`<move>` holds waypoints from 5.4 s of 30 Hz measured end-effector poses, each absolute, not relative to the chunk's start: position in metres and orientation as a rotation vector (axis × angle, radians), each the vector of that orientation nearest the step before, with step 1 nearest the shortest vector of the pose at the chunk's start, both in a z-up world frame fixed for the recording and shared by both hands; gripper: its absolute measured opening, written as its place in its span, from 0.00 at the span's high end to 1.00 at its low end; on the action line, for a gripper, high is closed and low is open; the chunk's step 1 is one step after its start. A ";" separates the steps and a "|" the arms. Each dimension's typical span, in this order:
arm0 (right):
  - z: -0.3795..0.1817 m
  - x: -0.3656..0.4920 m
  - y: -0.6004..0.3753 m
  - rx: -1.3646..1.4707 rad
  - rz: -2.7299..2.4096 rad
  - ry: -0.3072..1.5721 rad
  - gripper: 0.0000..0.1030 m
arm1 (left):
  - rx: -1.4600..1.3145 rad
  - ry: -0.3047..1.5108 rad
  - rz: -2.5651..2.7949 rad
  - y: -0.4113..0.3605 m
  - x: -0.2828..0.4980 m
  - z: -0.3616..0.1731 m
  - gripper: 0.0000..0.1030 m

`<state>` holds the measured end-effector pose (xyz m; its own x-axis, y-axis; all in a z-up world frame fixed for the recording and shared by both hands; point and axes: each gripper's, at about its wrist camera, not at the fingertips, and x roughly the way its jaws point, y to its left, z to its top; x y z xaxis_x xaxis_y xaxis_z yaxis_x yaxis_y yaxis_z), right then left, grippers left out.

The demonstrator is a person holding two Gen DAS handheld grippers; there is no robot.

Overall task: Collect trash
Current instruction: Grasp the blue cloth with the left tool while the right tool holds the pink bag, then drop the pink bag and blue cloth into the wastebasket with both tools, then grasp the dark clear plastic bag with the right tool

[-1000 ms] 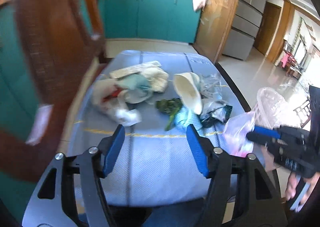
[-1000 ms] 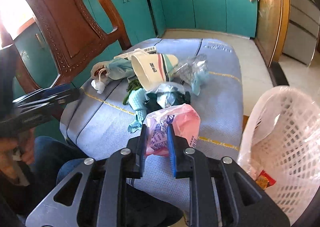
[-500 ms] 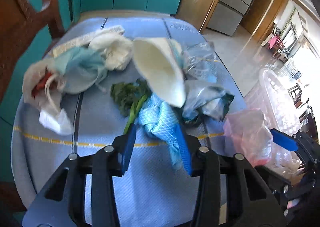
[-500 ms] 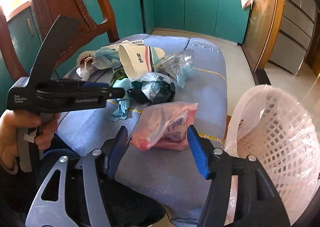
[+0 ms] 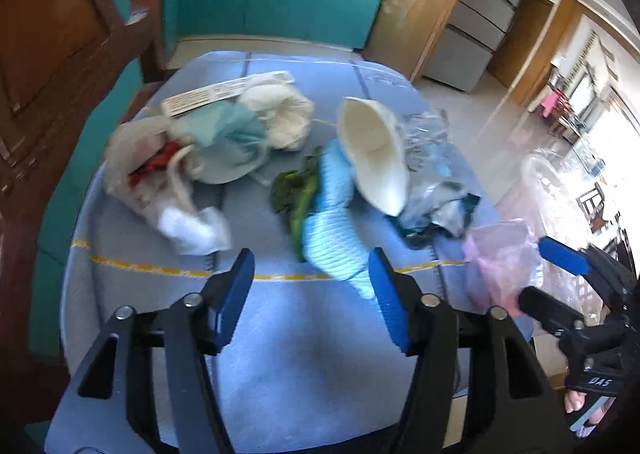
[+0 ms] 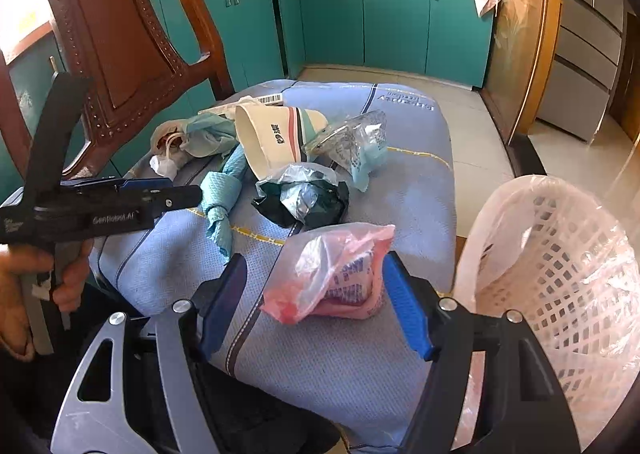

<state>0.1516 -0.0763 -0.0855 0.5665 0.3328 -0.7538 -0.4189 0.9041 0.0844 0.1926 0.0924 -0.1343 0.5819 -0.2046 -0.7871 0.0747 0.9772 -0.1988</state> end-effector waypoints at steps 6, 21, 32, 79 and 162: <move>-0.090 0.154 -0.070 -0.135 0.415 0.873 0.33 | -0.096 1.013 -0.163 0.071 0.218 -0.148 0.61; -0.085 0.151 -0.060 -0.047 0.529 0.865 0.33 | -0.177 0.997 -0.176 0.120 0.191 -0.142 0.68; -0.083 0.163 -0.073 -0.020 0.387 0.846 0.23 | -0.181 1.021 -0.159 0.115 0.196 -0.149 0.40; -0.101 0.152 -0.052 -0.151 0.388 0.838 0.41 | 0.004 0.904 -0.059 0.081 0.188 -0.144 0.68; -0.072 0.188 -0.067 -0.114 0.399 0.731 0.16 | -0.037 0.708 0.070 0.105 0.236 -0.082 0.29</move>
<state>0.1884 -0.0670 -0.0721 0.6733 0.3141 -0.6693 -0.3929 0.9189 0.0360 0.2356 0.1051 -0.0815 0.7572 0.0522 -0.6511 -0.0770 0.9970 -0.0097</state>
